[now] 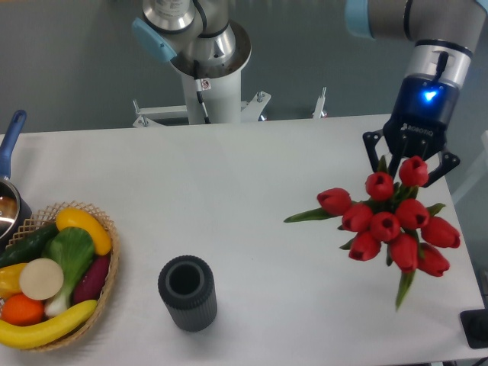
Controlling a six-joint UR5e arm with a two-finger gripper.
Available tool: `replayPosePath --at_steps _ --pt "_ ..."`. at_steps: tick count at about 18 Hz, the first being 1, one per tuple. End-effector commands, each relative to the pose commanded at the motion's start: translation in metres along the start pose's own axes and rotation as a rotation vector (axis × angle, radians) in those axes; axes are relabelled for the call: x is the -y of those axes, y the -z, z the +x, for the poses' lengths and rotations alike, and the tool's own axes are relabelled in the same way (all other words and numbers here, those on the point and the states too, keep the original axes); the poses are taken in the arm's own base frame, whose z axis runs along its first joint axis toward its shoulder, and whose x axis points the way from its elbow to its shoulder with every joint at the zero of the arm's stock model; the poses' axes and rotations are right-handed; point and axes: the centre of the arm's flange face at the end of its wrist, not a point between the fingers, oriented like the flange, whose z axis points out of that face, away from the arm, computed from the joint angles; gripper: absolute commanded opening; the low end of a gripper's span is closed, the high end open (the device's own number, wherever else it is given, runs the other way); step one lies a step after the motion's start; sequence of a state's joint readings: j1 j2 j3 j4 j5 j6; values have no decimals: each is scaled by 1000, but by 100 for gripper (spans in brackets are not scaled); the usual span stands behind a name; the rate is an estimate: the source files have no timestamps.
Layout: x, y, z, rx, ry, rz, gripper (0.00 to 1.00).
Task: Insert the flowers into the vase
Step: 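Hold the red tulip bunch in the gripper and begin lifting it, then carry the tulip bunch over the dark grey vase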
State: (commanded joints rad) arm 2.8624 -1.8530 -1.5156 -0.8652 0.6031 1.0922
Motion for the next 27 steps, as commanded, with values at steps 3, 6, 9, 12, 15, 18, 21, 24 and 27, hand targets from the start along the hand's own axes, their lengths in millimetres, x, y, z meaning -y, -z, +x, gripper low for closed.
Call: replayPosePath --at_steps 3,6,9,12,15,18,21,24,27 --pt "12 -17 14 -45 -23 42 21" --pt "26 -42 34 -91 -52 50 21" --pt "38 -74 55 -155 -100 105 21" --pt "44 -82 65 -242 -88 221 21" --pt "54 -92 83 -323 -87 310 21" --pt "62 -109 103 -378 -91 330 21" --pt "69 -123 120 -410 -100 330 21" --pt "69 -144 135 -454 -93 326 21" --pt "64 -164 145 -499 -77 334 21"
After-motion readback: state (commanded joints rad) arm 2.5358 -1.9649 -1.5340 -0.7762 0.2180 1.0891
